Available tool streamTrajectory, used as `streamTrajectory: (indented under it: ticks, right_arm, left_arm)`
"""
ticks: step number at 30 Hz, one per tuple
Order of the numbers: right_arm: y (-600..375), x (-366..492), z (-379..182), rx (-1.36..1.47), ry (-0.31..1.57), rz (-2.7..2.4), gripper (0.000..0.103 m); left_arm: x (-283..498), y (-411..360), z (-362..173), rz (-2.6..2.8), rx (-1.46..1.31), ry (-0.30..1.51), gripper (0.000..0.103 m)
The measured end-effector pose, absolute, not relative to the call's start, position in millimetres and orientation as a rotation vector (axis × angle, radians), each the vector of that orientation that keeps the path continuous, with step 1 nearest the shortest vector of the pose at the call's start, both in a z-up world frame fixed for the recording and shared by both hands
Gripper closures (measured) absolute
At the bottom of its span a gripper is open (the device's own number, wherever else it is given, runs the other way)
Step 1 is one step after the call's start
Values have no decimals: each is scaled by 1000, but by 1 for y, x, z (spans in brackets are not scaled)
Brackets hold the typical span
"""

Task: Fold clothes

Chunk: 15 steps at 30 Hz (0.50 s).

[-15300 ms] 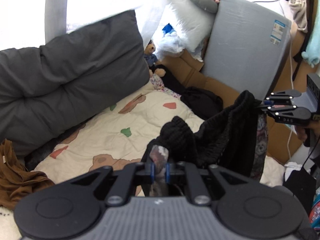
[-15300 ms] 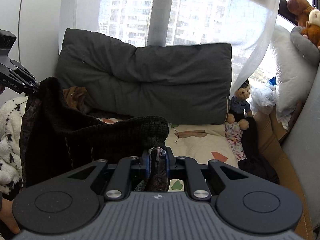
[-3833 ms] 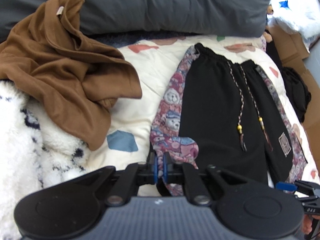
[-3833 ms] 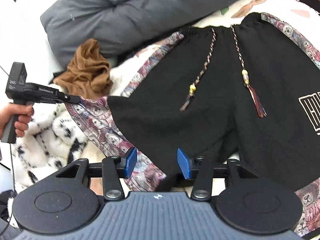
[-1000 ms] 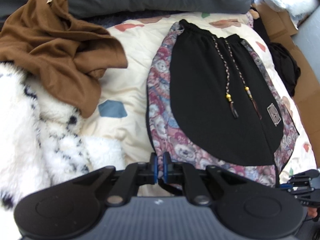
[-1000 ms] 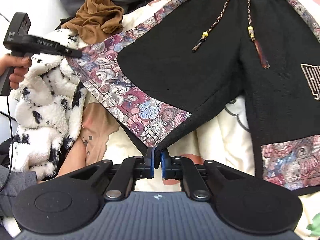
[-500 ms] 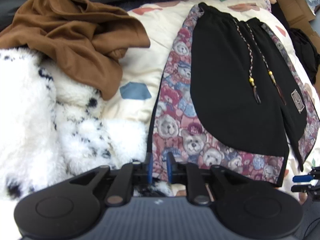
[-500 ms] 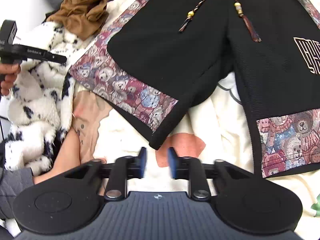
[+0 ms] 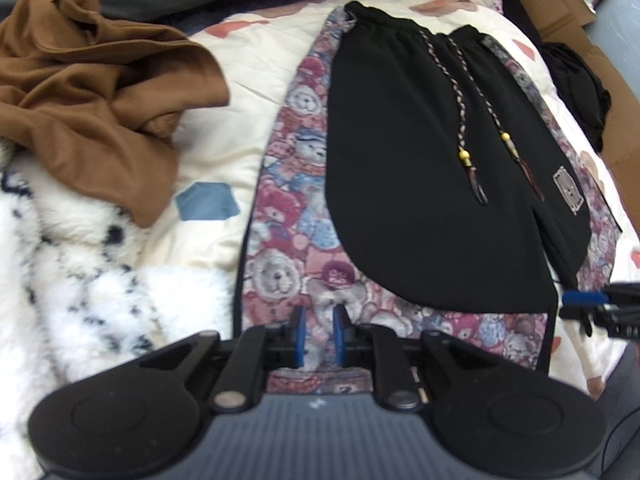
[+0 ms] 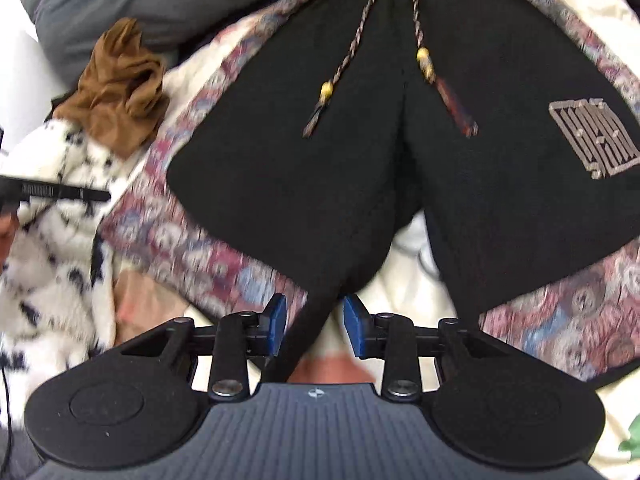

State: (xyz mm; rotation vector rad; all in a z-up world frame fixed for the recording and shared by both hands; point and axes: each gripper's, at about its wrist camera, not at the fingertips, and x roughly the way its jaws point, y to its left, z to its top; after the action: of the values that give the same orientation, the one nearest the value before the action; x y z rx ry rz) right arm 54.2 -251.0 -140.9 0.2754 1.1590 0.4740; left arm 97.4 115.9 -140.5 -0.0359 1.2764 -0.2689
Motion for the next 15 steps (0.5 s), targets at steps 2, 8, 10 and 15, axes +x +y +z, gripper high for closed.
streamTrajectory:
  ticks: [2,8,10,15]
  right_arm:
    - [-251,61,-140,263,1138,462,68]
    - [-249,82,-146,236,1110,439,72]
    - [-243,85,-155,210,1130,448,74]
    - [-237,75,-171,149,1181,462,76]
  left_arm:
    - [99,115,-143,-276,-43,1273,88]
    - [104,111,-156,-290,-55,1282,88]
    - [105,110,-162,-289,-50,1300,88]
    - [100,110,-180,-240,22,1375,88]
